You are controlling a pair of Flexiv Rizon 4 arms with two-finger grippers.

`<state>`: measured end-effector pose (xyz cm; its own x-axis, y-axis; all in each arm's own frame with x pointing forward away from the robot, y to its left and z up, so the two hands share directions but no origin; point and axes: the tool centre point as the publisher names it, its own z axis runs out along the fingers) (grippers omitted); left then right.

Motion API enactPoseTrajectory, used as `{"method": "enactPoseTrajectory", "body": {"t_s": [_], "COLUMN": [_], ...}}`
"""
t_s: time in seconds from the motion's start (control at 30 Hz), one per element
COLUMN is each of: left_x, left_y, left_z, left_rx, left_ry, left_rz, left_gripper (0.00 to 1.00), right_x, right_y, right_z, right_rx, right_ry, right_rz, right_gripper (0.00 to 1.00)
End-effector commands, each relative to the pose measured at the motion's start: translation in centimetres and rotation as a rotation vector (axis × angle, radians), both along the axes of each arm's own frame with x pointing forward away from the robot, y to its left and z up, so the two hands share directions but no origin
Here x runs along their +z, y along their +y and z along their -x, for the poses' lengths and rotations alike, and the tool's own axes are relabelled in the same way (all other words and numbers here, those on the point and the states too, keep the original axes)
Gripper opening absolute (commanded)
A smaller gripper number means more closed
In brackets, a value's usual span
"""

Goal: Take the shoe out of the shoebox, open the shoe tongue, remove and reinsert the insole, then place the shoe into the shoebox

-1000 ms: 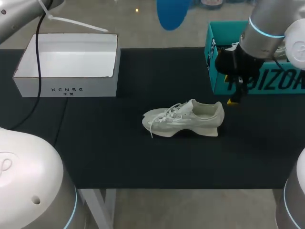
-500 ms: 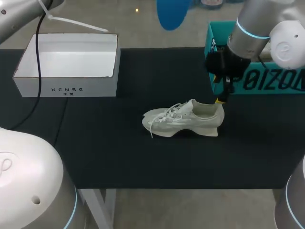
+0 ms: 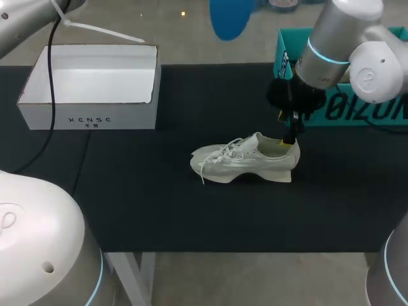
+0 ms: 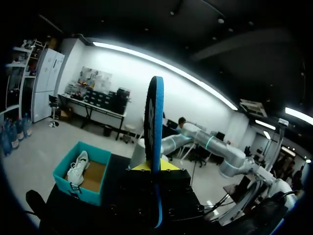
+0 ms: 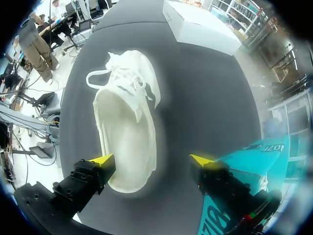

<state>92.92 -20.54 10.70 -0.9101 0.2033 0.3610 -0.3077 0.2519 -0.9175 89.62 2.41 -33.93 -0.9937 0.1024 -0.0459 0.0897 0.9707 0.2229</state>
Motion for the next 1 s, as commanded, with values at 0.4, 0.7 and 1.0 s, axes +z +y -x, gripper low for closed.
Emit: {"method": "enactPoseTrajectory", "body": {"t_s": [0.4,0.7,1.0], "left_x": [0.0,0.0,0.0], "left_y": [0.0,0.0,0.0], "left_z": [-0.1,-0.1,-0.1], "left_rx": [-0.003,-0.003,-0.003], "left_ry": [0.0,0.0,0.0], "left_rz": [0.0,0.0,0.0], "left_gripper": [0.0,0.0,0.0], "right_x": [-4.1,-5.1,-5.5], "right_y": [1.6,1.6,1.6], "right_z": [-0.8,-0.5,0.0], "right_rx": [0.014,0.011,0.017], "right_ry": [0.048,0.073,0.087], "right_rz": [-0.025,-0.018,0.004], "right_gripper": [1.0,0.37,0.0]}}
